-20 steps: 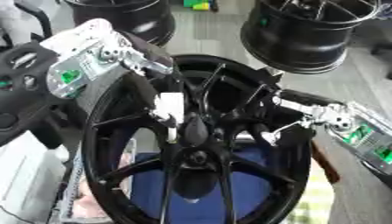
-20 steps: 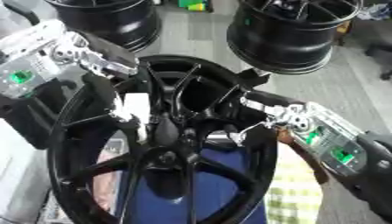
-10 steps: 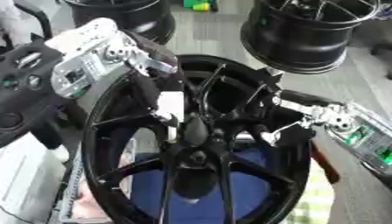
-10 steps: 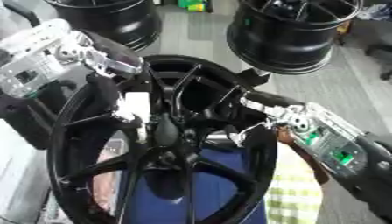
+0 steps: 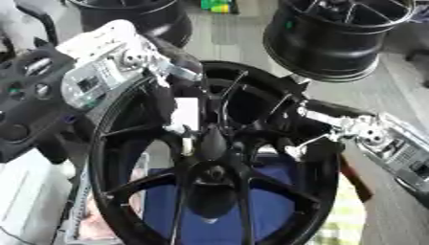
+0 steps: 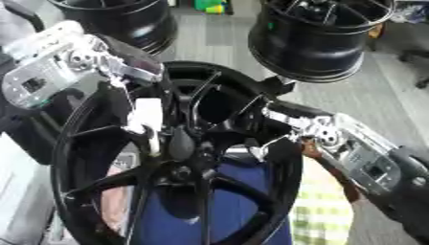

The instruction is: Pull the pin out of the wheel hub.

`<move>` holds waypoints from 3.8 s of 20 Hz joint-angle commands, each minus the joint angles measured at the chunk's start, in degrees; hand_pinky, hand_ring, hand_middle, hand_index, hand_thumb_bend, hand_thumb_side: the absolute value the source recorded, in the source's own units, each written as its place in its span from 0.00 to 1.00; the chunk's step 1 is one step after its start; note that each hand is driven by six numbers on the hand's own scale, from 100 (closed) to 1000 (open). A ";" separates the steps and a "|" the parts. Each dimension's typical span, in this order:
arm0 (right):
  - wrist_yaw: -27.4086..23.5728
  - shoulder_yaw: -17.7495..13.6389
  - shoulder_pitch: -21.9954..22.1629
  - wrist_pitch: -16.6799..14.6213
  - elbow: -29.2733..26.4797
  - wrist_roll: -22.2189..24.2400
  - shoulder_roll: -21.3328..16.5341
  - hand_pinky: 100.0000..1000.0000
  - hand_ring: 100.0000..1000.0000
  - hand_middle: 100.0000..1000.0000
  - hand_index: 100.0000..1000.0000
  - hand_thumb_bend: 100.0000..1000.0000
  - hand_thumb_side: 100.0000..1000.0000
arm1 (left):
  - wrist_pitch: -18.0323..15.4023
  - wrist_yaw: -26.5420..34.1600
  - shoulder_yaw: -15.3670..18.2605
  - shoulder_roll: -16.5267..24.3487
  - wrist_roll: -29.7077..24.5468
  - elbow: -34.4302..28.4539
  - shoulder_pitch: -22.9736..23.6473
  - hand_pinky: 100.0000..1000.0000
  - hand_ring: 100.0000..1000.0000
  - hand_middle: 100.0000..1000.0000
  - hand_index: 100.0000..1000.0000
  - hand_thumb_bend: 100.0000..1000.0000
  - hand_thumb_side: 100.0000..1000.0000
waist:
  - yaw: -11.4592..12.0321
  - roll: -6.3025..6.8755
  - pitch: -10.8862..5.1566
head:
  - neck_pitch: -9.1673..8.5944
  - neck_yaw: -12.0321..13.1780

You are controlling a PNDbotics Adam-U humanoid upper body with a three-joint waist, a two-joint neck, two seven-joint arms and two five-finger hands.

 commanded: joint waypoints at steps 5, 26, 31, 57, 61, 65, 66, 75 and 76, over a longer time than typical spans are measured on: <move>0.25 -0.45 -0.18 0.25 -0.53 -0.19 -0.43 0.78 0.67 0.58 0.68 0.00 0.11 | 0.78 -0.45 1.32 2.40 0.28 -1.61 -1.64 0.77 0.62 0.39 0.58 0.19 0.08 | 0.00 0.00 -1.01 | -0.41 0.11; -0.08 -0.61 0.05 0.52 -0.69 -0.23 -0.49 0.78 0.67 0.58 0.68 0.00 0.11 | 7.61 4.76 11.80 7.82 0.28 -8.53 -2.89 0.76 0.60 0.37 0.62 0.15 0.16 | 0.69 -0.39 -1.18 | -0.68 -0.72; 0.29 -0.51 0.16 0.48 0.05 -0.11 -0.36 0.78 0.67 0.58 0.68 0.00 0.11 | 8.56 6.70 10.71 8.50 0.28 -10.11 -3.43 0.80 0.72 0.54 0.76 0.28 0.37 | 0.83 -0.09 -1.63 | -0.70 -0.92; 0.64 -0.30 0.96 0.36 1.83 1.16 -0.08 0.78 0.67 0.58 0.68 0.00 0.11 | 9.10 13.54 17.87 13.76 0.28 -17.00 -3.80 0.87 0.88 0.82 0.92 0.35 0.51 | 1.67 1.10 -4.37 | 1.30 -2.54; 0.81 -0.27 0.79 0.40 1.98 1.46 -0.04 0.78 0.67 0.58 0.68 0.00 0.10 | 9.28 13.95 18.17 14.15 0.28 -17.39 -3.38 0.87 0.88 0.82 0.92 0.35 0.51 | 1.73 1.08 -4.53 | 1.31 -2.42; 0.98 -0.26 0.59 0.39 1.74 1.74 -0.10 0.78 0.67 0.58 0.68 0.00 0.10 | 9.51 14.15 18.11 14.47 0.28 -17.64 -3.02 0.87 0.88 0.82 0.92 0.35 0.50 | 1.79 0.98 -4.51 | 1.31 -2.36; 1.08 -0.22 0.51 0.43 1.69 1.83 -0.09 0.78 0.67 0.58 0.68 0.00 0.10 | 9.51 14.07 18.08 14.52 0.28 -17.66 -2.94 0.87 0.88 0.82 0.92 0.35 0.49 | 1.79 0.96 -4.51 | 1.31 -2.32; 2.35 0.01 0.04 1.00 1.69 2.45 0.07 0.78 0.67 0.58 0.68 0.00 0.09 | 9.08 14.03 17.75 14.52 0.28 -17.72 -2.58 0.87 0.89 0.82 0.92 0.35 0.49 | 1.70 0.84 -4.57 | 1.31 -2.28; 2.34 0.02 0.03 1.02 1.67 2.50 0.10 0.78 0.67 0.58 0.68 0.00 0.09 | 9.04 14.10 17.68 14.53 0.28 -17.76 -2.56 0.87 0.89 0.82 0.92 0.36 0.49 | 1.70 0.84 -4.56 | 1.31 -2.30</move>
